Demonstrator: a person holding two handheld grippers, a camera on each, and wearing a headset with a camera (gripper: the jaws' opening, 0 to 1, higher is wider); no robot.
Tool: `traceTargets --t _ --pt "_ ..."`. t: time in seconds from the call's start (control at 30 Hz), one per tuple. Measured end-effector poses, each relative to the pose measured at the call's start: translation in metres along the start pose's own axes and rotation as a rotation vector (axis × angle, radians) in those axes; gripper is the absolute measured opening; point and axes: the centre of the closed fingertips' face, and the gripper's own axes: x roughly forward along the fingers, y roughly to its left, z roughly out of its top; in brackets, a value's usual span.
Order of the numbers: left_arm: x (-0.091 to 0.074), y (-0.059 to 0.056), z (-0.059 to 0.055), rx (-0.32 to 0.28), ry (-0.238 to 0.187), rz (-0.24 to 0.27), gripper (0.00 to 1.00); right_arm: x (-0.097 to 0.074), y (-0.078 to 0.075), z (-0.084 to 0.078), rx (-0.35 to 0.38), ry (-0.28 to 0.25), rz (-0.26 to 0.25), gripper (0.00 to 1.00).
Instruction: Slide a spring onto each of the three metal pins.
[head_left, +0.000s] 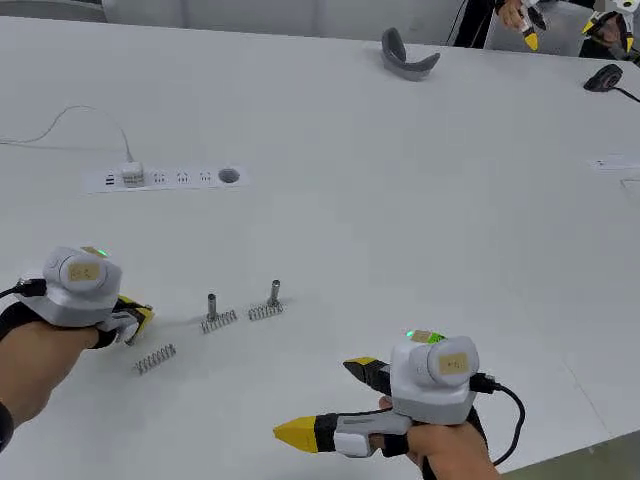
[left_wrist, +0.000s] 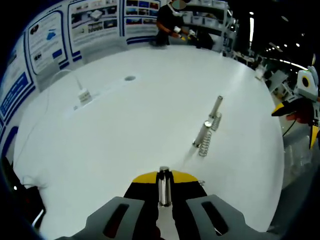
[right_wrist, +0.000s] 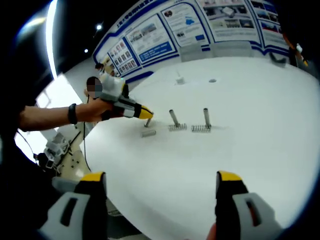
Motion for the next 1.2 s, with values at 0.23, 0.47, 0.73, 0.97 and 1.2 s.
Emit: traceTargets --t 0.23,0.47,0.73,0.97,1.2 --pt "-0.011 0.001 -0.001 -0.026 -0.014 0.008 0.08 0.001 0.002 0.001 0.002 -0.005 0.004 0.92" --pt "-0.018 0.002 -0.004 -0.039 -0.021 0.017 0.08 0.001 0.003 0.002 0.002 -0.01 0.005 0.92" --pt "-0.025 0.002 -0.01 -0.052 -0.027 0.025 0.08 0.0 0.003 0.003 0.0 -0.01 0.004 0.92" --pt "-0.032 0.002 -0.015 -0.068 -0.034 0.033 0.08 0.002 0.004 0.004 -0.004 -0.008 0.007 0.92" --pt "-0.035 0.004 -0.019 -0.068 -0.043 0.043 0.08 0.003 0.007 0.004 -0.01 -0.003 0.014 0.92"
